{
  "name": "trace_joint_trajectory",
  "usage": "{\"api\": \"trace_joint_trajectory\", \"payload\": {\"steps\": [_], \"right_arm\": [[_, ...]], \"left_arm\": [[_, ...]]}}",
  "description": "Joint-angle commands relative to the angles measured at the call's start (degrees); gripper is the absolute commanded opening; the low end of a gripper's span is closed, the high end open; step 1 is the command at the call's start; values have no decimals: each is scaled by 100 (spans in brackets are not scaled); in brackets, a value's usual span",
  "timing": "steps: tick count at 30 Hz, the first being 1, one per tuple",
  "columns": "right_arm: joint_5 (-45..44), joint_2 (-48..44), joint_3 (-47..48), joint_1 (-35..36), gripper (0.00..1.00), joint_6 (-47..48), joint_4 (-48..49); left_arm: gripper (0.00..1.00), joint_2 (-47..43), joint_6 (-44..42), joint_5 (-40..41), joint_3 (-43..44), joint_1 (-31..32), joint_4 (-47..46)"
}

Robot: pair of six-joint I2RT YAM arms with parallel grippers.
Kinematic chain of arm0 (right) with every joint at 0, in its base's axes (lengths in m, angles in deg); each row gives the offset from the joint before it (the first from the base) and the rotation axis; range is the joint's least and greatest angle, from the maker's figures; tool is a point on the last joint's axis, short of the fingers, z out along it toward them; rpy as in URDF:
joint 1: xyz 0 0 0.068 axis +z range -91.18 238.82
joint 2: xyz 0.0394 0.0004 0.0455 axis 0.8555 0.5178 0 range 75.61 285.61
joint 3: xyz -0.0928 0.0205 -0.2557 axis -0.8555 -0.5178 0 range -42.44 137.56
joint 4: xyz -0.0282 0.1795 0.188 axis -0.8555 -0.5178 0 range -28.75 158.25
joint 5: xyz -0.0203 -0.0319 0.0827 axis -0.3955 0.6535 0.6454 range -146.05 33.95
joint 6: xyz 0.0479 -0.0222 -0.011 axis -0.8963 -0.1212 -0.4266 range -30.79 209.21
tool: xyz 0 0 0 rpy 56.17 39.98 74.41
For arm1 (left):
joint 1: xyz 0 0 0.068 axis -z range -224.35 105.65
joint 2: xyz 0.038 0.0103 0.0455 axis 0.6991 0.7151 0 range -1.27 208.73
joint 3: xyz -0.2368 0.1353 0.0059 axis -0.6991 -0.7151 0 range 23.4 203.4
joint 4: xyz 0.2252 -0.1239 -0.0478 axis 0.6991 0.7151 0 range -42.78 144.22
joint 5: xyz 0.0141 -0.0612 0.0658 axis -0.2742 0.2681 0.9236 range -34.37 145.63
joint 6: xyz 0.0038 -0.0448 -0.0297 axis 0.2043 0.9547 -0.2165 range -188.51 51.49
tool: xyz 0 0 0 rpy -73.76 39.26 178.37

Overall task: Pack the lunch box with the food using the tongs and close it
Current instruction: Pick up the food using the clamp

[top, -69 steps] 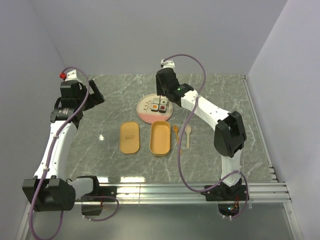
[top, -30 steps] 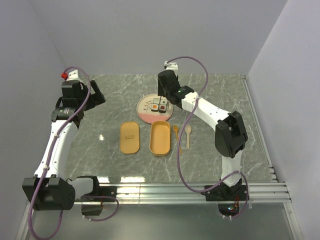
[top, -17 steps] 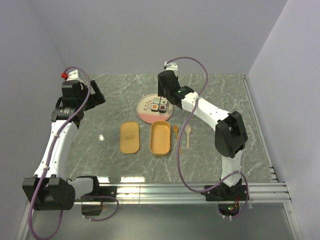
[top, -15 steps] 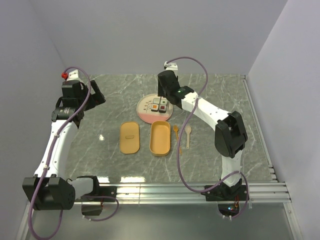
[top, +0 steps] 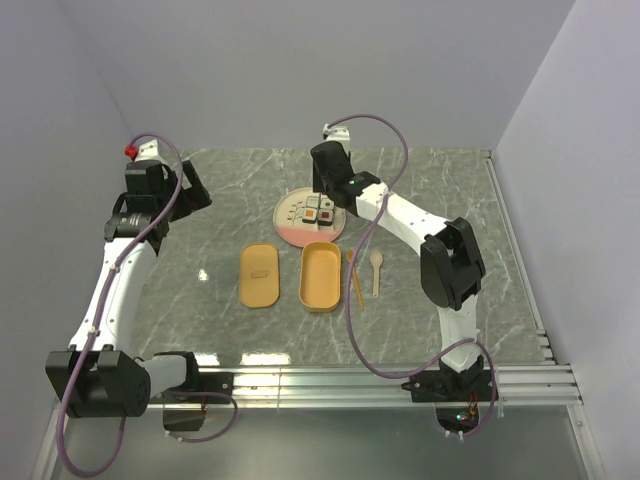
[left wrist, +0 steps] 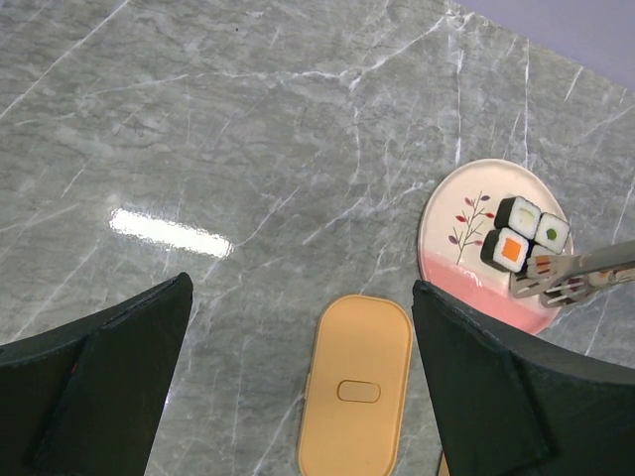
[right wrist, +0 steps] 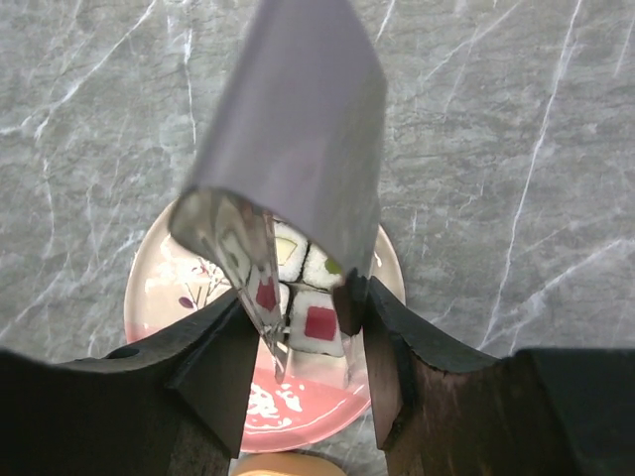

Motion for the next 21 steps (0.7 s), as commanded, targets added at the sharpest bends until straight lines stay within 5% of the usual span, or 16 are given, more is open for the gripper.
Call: {"api": "trace_joint_trajectory", "payload": {"steps": [1, 9, 21], "right_arm": [[-231, -23, 273, 40, 50, 51, 227], [-249, -155, 203, 49, 28, 209, 342], [-205, -779, -201, 84, 22, 411, 482]], "left_arm": [[99, 13, -72, -2, 150, 21, -76], [100, -13, -64, -11, 124, 21, -102], [100, -136, -37, -55, 18, 21, -146]]}}
